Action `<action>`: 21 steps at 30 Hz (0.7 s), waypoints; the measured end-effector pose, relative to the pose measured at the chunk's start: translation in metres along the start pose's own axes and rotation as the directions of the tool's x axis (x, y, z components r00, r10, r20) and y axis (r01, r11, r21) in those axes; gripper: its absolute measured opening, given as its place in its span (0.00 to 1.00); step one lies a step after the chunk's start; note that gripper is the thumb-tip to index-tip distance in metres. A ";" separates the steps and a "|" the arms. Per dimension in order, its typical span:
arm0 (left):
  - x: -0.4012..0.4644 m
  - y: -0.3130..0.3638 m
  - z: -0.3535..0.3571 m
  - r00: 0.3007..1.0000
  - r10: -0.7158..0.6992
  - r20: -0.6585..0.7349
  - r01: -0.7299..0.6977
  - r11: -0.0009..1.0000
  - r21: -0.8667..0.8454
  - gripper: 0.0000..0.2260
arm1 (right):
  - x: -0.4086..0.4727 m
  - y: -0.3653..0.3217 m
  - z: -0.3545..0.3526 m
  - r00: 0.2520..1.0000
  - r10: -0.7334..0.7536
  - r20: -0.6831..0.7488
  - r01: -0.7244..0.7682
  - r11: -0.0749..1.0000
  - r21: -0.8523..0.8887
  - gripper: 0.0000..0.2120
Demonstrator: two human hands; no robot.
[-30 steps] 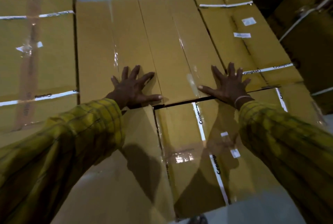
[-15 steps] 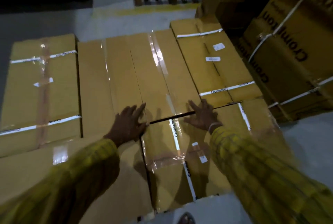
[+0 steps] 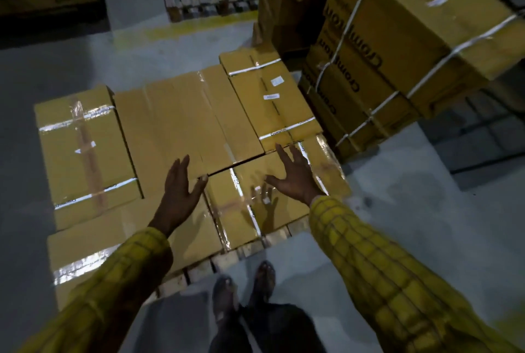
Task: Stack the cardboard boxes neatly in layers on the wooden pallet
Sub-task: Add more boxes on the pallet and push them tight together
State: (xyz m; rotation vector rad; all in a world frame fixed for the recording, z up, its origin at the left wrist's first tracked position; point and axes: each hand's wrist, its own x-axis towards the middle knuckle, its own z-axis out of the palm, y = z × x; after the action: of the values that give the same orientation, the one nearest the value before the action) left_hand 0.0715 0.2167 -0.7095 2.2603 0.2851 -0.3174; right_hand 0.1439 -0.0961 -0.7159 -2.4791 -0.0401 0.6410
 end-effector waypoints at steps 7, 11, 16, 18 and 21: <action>-0.004 0.105 -0.010 0.996 0.080 -0.042 -0.086 0.985 -0.147 0.34 | -0.018 -0.010 -0.105 0.978 -0.088 -0.188 0.106 0.990 0.090 0.47; 0.011 0.165 0.005 0.986 0.137 -0.092 -0.152 0.970 -0.188 0.33 | -0.011 0.008 -0.180 0.959 -0.145 -0.242 0.181 0.975 0.133 0.46; 0.036 0.248 0.057 0.972 0.119 -0.202 -0.166 0.957 -0.237 0.33 | 0.008 0.057 -0.282 0.934 -0.217 -0.285 0.261 0.957 0.124 0.45; 0.043 0.285 0.086 0.968 0.097 -0.232 -0.158 0.951 -0.265 0.33 | 0.015 0.081 -0.323 0.922 -0.245 -0.301 0.286 0.953 0.101 0.45; 0.048 0.346 0.129 0.968 0.059 -0.244 -0.141 0.932 -0.333 0.32 | 0.027 0.119 -0.379 0.917 -0.261 -0.303 0.291 0.955 0.059 0.44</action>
State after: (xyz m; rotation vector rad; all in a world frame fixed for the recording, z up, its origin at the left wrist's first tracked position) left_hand 0.2051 -0.0984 -0.5631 1.9492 0.3166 0.0512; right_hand 0.3261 -0.3892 -0.5184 -2.3810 -0.2341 0.1489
